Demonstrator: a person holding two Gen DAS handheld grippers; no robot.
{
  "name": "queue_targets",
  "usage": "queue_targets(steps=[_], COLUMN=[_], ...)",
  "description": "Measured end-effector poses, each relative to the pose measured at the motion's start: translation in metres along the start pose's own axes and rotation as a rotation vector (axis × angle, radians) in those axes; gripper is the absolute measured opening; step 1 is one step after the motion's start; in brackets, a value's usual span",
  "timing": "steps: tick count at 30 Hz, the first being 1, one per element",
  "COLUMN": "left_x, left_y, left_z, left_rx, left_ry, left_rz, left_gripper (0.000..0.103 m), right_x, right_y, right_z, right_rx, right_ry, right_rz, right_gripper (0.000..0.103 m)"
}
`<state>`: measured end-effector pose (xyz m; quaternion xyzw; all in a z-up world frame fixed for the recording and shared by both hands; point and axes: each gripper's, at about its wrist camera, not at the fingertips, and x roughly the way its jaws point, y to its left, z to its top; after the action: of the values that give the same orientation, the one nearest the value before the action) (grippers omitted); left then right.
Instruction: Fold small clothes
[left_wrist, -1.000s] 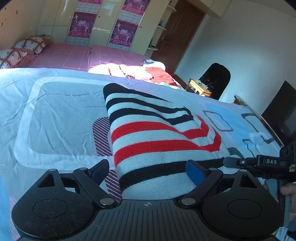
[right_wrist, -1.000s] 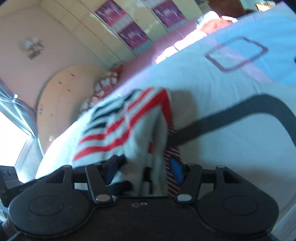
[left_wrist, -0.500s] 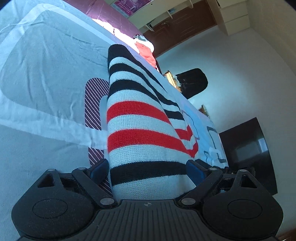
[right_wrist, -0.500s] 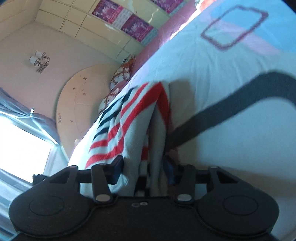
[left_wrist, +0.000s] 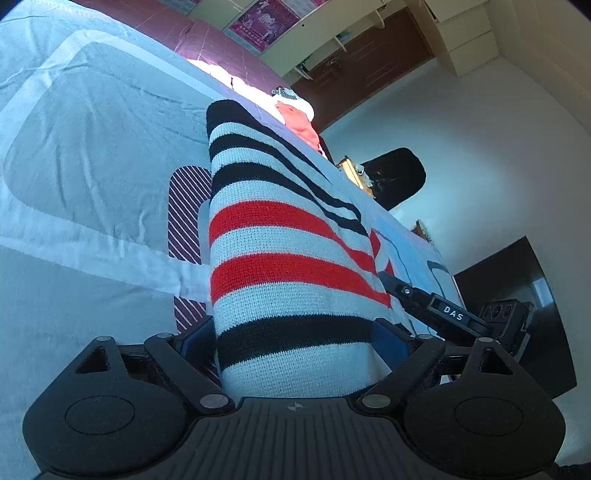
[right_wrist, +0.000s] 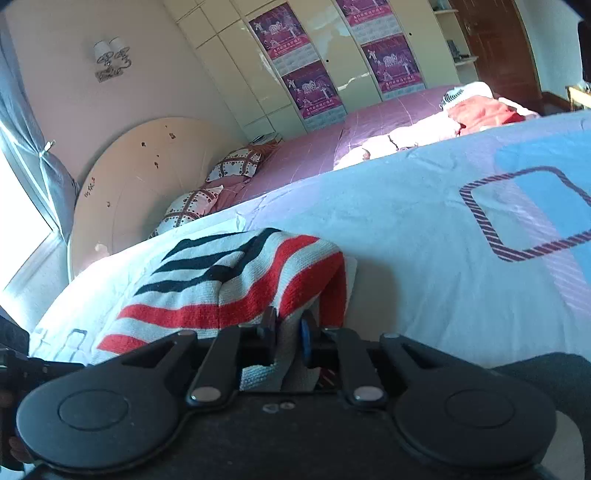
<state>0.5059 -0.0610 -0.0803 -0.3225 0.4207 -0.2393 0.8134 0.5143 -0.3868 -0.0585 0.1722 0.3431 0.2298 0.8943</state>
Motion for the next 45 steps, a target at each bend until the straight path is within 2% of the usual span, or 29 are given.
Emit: queue_targets(steps=[1,2,3,4,8,11,14,17,21,22,23,25,27,29,31,34,37,41,45], left_x=[0.000,-0.001,-0.002,-0.002,-0.002,0.003,0.005,0.011,0.020,0.021,0.022,0.023,0.026,0.027,0.023,0.009,-0.011,-0.054,-0.116], left_y=[0.000,0.001,0.003,0.004,0.011,0.010,0.012,0.013,0.013,0.012,0.011,0.007,-0.002,-0.010,-0.011,-0.009,-0.016,-0.010,0.014], left_z=[0.000,0.001,0.002,0.003,0.005,0.006,0.008,0.014,0.023,0.023,0.024,0.025,0.024,0.022,0.019,0.018,0.021,0.032,0.037], left_rx=[0.002,0.001,-0.007,-0.013,-0.056,-0.050,-0.051,-0.047,-0.046,-0.037,-0.031,-0.003,0.066,0.118,0.118,0.108,0.149,0.155,0.144], left_ry=[0.002,0.003,0.003,0.001,-0.018,-0.011,-0.005,-0.018,-0.006,0.000,0.004,0.008,0.002,-0.024,-0.059,-0.093,-0.104,-0.139,-0.188], left_rz=[-0.001,-0.003,-0.006,-0.009,-0.036,-0.046,-0.049,-0.022,-0.022,-0.021,-0.020,-0.009,0.045,0.085,0.078,0.016,-0.025,-0.045,-0.028], left_gripper=[0.089,0.089,0.089,0.089,0.089,0.089,0.088,0.077,0.077,0.077,0.077,0.076,0.061,0.053,0.048,0.043,0.043,0.043,0.043], right_x=[-0.006,-0.014,-0.025,-0.033,-0.046,-0.034,-0.026,-0.013,-0.003,-0.002,-0.002,-0.003,-0.004,-0.006,-0.006,-0.018,-0.031,-0.039,-0.023], right_y=[-0.002,-0.006,-0.011,-0.018,-0.044,-0.053,-0.047,-0.036,-0.022,-0.021,-0.021,-0.023,-0.020,-0.006,0.015,0.020,0.044,0.086,0.135], right_z=[0.003,0.003,0.003,0.000,-0.016,-0.028,-0.029,-0.022,-0.014,-0.013,-0.013,-0.016,-0.018,-0.016,-0.013,-0.011,-0.009,-0.006,-0.006], right_rx=[0.041,0.085,0.134,0.180,0.371,0.460,0.420,0.380,0.313,0.312,0.306,0.303,0.284,0.192,0.106,0.162,0.116,0.076,0.043], right_ry=[-0.003,-0.007,-0.012,-0.018,0.060,0.142,0.161,0.179,0.227,0.231,0.232,0.226,0.218,0.225,0.221,0.186,0.151,0.122,0.127], right_rz=[-0.003,-0.011,0.013,0.064,0.177,0.231,0.227,0.239,0.238,0.239,0.235,0.216,0.200,0.145,0.079,0.074,0.060,0.086,0.134], right_gripper=[0.037,0.056,0.069,0.071,0.070,0.069,0.068,0.067,0.067,0.066,0.055,0.050,0.047,0.046,0.040,0.033,0.032,0.032,0.032])
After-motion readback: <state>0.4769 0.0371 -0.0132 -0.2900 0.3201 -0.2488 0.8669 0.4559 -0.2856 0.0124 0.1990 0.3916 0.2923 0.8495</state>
